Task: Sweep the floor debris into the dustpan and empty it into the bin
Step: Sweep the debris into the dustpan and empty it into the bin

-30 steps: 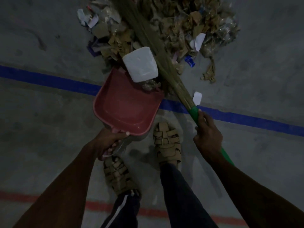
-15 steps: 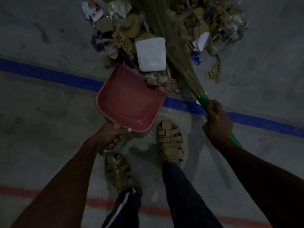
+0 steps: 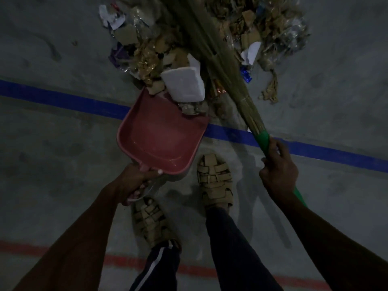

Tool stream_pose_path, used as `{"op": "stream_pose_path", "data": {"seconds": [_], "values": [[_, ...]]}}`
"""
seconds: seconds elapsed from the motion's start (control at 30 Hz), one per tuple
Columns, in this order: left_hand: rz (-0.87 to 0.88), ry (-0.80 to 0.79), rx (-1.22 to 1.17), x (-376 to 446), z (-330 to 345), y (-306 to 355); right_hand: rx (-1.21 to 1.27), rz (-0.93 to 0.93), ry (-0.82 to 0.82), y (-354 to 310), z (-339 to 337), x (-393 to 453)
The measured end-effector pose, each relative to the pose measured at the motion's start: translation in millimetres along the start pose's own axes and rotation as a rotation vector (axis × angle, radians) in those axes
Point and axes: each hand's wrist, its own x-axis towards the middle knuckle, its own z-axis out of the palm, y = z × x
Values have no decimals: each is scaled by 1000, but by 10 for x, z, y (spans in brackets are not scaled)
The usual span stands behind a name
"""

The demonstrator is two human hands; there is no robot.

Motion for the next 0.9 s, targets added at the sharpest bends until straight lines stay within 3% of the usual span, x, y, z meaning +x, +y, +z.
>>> {"op": "stream_pose_path", "data": {"seconds": [0.13, 0.47, 0.57, 0.8, 0.9], "values": [[-24, 2, -67, -13, 88, -97, -40, 90, -90, -5, 61, 237], [-27, 17, -68, -22, 50, -69, -15, -210, -337, 119, 42, 35], [-26, 28, -47, -23, 23, -70, 11, -227, -326, 90, 43, -86], [4, 22, -27, 25, 13, -109, 38, -65, -117, -54, 150, 47], [32, 27, -30, 21, 30, -96, 21, -63, -159, -131, 219, 147]]}}
